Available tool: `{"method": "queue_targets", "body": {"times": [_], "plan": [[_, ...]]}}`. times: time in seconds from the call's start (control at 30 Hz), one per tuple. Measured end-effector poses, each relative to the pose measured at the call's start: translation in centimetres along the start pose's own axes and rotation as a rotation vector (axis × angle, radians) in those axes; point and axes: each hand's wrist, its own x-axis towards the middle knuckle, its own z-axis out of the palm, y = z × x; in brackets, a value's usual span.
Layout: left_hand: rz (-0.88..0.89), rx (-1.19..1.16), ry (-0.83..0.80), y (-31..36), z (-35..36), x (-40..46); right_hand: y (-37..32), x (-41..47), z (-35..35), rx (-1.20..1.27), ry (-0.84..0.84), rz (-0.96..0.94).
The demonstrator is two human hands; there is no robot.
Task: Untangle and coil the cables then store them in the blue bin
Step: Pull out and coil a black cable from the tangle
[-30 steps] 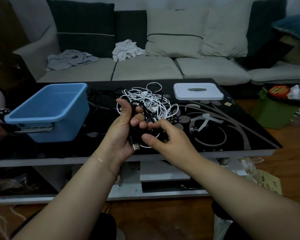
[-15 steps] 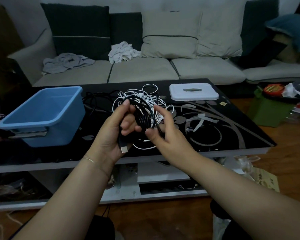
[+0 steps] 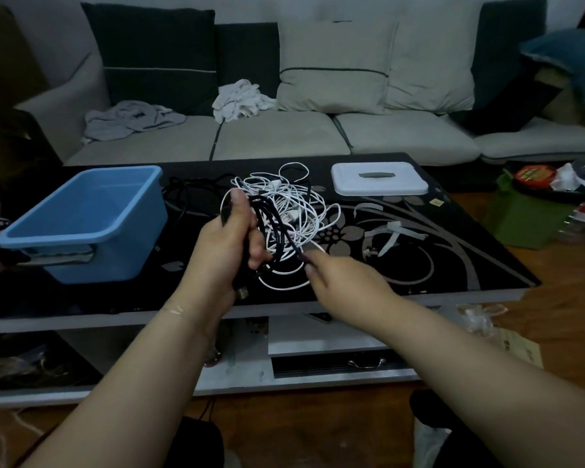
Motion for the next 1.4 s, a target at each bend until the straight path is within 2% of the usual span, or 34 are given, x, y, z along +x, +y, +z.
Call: {"method": "queue_targets", "body": {"times": [0.07,0.17,0.23,0.33,0.4,0.47,0.63,0.73,0.8,0.93,1.04,1.17,1.4], "plan": [[0.081,0.221,-0.003,-0.4,0.4,-0.3,-0.6,-0.3,0.6,-0.081,-0.060,-0.092],[0.122,0.275,-0.114,-1.2,1.0,-0.6,-1.2,-0.5,0.8,-0.177,-0.095,-0.189],[0.162,0.376,-0.147,-1.9,1.0,-0.5,-1.3,-0.3,0.1,-0.274,-0.019,-0.247],[0.223,0.655,-0.130,-2.6,0.8,-0.4,-1.5,0.0,-0.5,-0.366,0.199,-0.377],[0.201,0.707,-0.166,-2.7,0.9,-0.4,-1.3,0.1,-0.3,-0.342,0.365,-0.423],[0.128,0.710,-0.204,-2.4,1.1,-0.6,-1.2,0.1,0.1,-0.270,0.428,-0.446],[-0.124,0.640,-0.301,-1.8,1.3,-1.0,-1.1,-0.4,-0.1,-0.145,0.540,-0.411],[-0.262,0.550,-0.406,-1.6,1.3,-1.4,-1.2,-0.4,-0.5,-0.087,0.521,-0.360],[-0.305,0.448,-0.460,-1.3,1.4,-1.9,-0.9,-0.2,-0.9,0.030,0.454,-0.317],[-0.378,0.241,-0.499,-0.9,1.4,-2.1,-0.1,-0.2,-1.3,0.374,0.217,-0.262],[-0.373,0.222,-0.464,-1.3,1.7,-2.0,-0.2,-0.4,-0.5,0.389,0.218,-0.188],[-0.353,0.161,-0.331,-1.8,2.3,-1.9,-0.5,0.0,0.4,0.289,0.382,-0.051],[-0.389,0.025,-0.279,-2.4,2.4,-0.9,-0.7,0.8,0.4,0.401,0.468,0.130]]}}
